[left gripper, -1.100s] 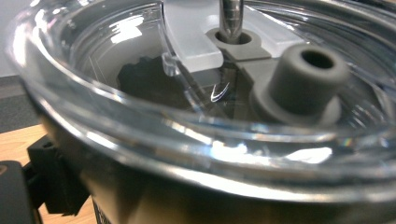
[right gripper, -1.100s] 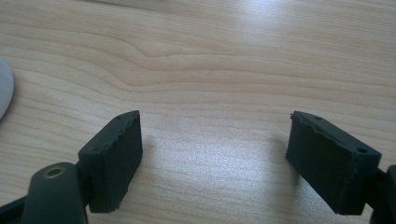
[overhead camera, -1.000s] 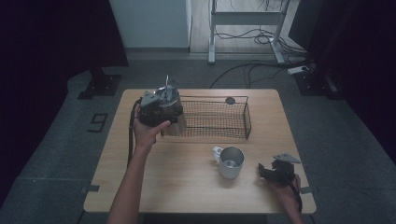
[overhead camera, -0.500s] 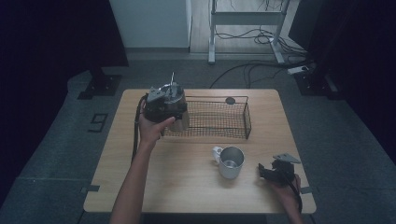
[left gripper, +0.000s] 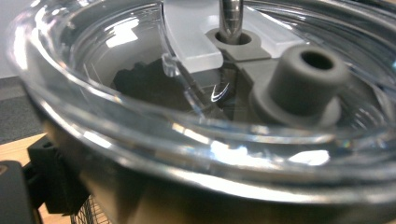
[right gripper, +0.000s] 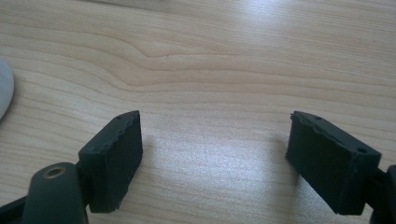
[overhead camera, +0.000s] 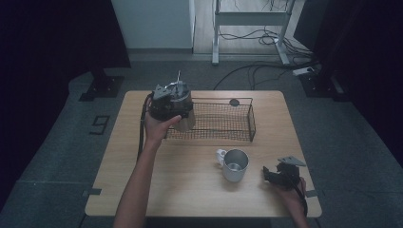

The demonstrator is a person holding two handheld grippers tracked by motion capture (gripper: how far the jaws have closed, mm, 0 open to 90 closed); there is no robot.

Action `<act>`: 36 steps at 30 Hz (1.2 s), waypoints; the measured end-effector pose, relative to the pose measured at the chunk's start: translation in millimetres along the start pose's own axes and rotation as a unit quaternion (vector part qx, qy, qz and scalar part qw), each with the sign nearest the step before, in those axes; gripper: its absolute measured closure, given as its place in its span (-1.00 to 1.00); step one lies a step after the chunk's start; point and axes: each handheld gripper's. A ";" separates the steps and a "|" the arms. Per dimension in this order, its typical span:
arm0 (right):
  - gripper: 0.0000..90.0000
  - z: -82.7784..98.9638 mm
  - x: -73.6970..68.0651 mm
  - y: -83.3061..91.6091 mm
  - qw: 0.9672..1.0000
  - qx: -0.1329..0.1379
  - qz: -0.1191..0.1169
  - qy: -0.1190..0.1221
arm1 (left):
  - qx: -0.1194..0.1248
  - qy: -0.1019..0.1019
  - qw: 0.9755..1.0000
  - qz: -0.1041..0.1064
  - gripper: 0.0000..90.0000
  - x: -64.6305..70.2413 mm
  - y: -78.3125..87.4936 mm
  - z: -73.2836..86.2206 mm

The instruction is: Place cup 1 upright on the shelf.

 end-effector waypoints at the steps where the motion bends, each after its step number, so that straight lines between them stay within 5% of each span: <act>1: -0.60 0.0 0.0 0.0 1.000 0.000 0.000 0.000 | 0.001 0.001 1.000 0.001 -0.92 -0.4 -0.8 -0.3; 36: -0.59 0.0 -0.1 0.1 1.000 -0.001 -0.001 0.001 | -0.016 0.030 0.999 -0.018 -0.92 -34.8 -40.3 1.2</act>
Point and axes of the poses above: each handheld gripper's, and its own axes: y roughly backward along the jaws, z roughly out of its underside, x roughly to its right, and after that the axes turned 3 degrees about -y, right-handed
